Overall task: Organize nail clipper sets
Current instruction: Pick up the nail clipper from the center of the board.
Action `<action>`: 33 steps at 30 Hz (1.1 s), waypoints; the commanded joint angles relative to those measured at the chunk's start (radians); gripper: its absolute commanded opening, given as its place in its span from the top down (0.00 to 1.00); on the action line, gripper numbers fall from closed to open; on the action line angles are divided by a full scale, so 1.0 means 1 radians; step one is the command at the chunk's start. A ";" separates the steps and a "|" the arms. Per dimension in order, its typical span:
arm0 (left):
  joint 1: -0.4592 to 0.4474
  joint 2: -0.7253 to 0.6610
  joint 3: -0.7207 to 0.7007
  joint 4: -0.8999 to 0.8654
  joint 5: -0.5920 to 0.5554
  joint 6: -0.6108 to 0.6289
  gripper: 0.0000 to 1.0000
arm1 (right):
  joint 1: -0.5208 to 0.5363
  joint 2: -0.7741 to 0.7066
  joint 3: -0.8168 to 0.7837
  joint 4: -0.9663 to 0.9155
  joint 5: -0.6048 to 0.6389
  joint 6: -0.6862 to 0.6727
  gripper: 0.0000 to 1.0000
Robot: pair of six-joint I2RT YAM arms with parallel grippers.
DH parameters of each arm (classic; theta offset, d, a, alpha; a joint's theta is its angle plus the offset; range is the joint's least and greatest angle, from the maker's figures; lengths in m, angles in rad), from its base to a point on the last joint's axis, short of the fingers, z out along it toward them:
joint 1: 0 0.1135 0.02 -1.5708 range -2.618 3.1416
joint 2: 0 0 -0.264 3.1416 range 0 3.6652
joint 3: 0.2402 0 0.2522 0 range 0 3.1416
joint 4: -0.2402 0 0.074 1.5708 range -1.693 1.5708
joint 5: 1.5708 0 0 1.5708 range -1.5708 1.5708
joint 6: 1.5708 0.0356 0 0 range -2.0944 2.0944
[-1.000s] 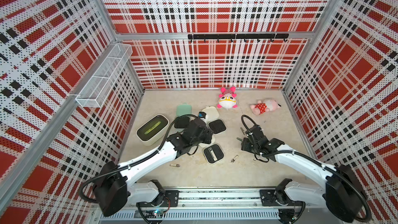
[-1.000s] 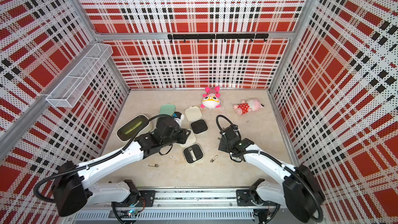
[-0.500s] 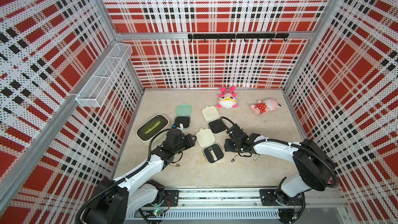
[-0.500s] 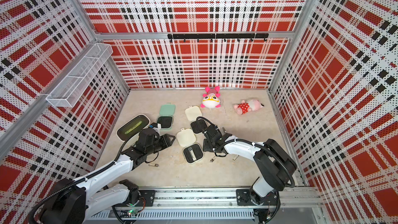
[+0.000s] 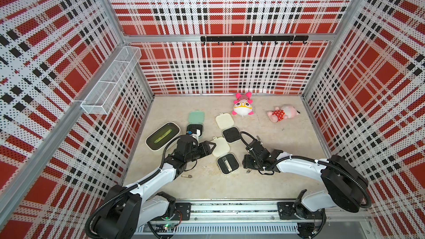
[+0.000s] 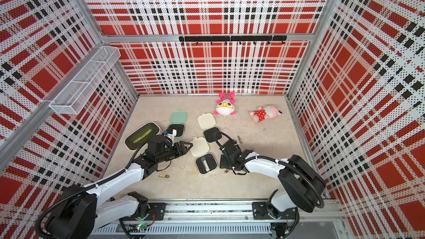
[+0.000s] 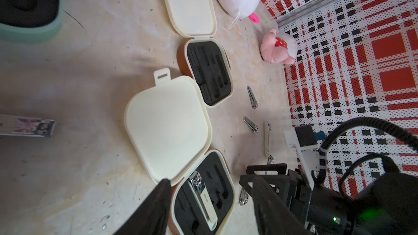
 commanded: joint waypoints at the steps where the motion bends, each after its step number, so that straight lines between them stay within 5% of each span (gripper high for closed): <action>1: 0.000 0.006 -0.004 0.037 0.046 0.014 0.39 | 0.020 -0.029 -0.031 -0.020 0.005 0.043 0.35; 24: 0.005 0.081 -0.026 0.090 0.067 -0.007 0.48 | 0.301 -0.026 -0.045 -0.048 0.057 0.233 0.33; 33: 0.002 0.102 -0.043 0.086 0.081 0.002 0.51 | 0.317 0.045 0.112 -0.226 0.152 0.108 0.31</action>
